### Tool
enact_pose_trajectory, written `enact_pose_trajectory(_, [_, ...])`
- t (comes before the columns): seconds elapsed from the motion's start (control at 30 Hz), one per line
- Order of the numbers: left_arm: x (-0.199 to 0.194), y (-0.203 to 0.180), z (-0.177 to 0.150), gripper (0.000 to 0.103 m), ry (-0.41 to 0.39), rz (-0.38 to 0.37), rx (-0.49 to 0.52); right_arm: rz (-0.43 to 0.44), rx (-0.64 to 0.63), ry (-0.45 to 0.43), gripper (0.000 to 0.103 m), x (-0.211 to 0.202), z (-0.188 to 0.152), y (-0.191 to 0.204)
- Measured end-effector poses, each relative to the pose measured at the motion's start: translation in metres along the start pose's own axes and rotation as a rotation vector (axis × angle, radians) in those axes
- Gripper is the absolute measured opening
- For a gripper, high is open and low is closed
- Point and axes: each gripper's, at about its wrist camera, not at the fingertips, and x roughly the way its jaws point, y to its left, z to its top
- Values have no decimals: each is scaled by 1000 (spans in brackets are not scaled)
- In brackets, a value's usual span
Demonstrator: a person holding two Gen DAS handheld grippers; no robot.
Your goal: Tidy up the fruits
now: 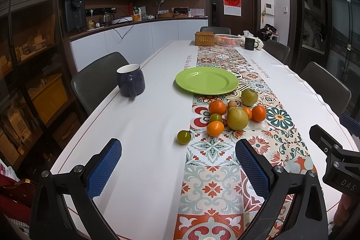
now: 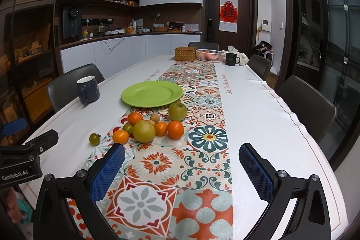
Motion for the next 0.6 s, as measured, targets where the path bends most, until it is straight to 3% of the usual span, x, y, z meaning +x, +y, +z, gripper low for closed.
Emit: enact_pose_trajectory(0.6, [0,0,-1,103,0,0,0,0,-1,-2,102,2,-4,-1])
